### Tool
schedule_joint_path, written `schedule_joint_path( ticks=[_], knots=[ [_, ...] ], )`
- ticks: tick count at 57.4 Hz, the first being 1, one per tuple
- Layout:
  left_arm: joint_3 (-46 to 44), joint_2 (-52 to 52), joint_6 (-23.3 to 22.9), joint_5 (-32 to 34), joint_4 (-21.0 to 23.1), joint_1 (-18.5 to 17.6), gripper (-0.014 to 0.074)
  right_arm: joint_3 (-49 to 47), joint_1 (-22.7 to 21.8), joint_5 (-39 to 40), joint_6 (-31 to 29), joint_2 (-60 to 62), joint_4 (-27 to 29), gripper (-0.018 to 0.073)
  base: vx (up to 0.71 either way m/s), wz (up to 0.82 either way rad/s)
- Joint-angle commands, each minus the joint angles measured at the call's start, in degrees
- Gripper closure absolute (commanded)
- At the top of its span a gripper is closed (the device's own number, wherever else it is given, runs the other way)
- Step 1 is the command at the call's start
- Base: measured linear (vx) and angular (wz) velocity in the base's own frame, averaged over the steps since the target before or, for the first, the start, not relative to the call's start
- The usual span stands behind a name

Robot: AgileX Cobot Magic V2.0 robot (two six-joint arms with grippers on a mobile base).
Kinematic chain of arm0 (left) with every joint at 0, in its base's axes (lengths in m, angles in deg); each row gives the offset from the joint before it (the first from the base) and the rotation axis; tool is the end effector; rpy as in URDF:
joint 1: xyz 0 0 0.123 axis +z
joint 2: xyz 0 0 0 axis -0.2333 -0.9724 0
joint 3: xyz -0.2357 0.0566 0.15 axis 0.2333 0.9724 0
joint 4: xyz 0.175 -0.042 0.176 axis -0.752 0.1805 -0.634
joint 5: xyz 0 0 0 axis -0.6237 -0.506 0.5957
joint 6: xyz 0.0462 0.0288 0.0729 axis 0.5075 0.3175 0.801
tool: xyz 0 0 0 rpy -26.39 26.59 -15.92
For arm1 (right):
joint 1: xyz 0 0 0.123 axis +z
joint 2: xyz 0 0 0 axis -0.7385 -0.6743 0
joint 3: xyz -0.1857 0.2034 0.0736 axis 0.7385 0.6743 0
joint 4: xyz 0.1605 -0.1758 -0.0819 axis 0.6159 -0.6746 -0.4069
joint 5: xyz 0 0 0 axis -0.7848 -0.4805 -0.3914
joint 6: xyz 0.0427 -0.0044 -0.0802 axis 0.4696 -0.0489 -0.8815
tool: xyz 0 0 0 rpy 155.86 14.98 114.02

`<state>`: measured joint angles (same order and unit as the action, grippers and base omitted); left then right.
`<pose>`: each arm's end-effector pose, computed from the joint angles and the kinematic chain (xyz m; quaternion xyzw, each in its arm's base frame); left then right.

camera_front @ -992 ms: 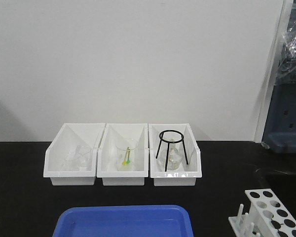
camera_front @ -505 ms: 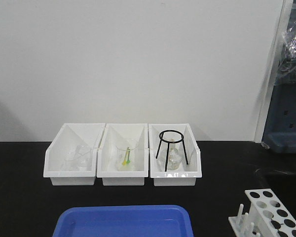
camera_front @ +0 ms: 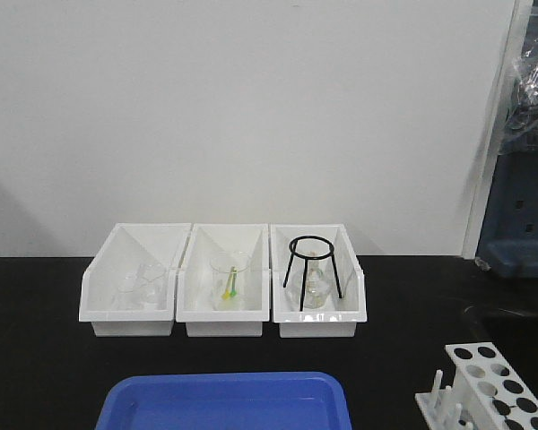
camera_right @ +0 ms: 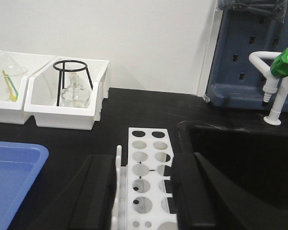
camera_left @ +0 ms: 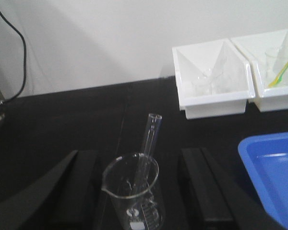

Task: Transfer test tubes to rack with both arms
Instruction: 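Close the left gripper around the glass test tube in the beaker, then lift the test tube straight up out of the beaker with the left gripper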

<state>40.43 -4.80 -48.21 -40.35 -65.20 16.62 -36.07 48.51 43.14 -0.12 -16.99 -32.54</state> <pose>0.1112 0.0088 0.2694 0.0324 0.7783 0.0791 0.6221 0.0997 0.0008 0.2602 -0.0460 0.7581 -0.0348 0.6496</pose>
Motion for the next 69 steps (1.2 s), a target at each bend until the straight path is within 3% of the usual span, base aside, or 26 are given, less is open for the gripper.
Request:
schedule_joint_path(
  ticks=[1, 8, 35, 39, 47, 51, 69],
  knots=[
    [-1.85, -2.99, -0.18, 4.45, -0.6, -0.21, 0.0088, -2.04, -0.4, 4.81, -0.04, -0.62, -0.22, 0.0182, 0.0, 0.0],
    [-1.85, -8.64, 3.21, 6.67, -2.21, -0.21, 0.0088, -2.04, -0.4, 4.81, -0.04, -0.62, -0.22, 0.0184, 0.0, 0.0],
    [-1.99, -36.14, 9.18, 32.13, -1.23, -0.15, 0.0088, -2.04, -0.4, 4.27, -0.04, -0.62, -0.22, 0.0185, 0.0, 0.0],
    [-1.99, -38.79, 11.81, 35.55, 1.54, -0.01, 0.0088, -2.04, -0.4, 4.27, -0.04, -0.62, -0.22, 0.0185, 0.0, 0.0],
    [-2.15, -43.19, 19.6, 42.29, 12.78, -0.01, 0.0088, -2.04, -0.4, 4.27, -0.04, -0.62, -0.22, 0.0185, 0.0, 0.0],
    [-3.24, -44.74, 21.05, 42.84, 14.82, -0.01, 0.0088, -2.04, -0.4, 4.27, -0.04, -0.62, -0.22, 0.0185, 0.0, 0.0],
    [-11.17, -51.31, 21.52, 40.79, 14.82, -0.01, 0.0088, -2.04, -0.4, 4.27, -0.04, -0.62, -0.22, 0.0185, 0.0, 0.0]
  ],
)
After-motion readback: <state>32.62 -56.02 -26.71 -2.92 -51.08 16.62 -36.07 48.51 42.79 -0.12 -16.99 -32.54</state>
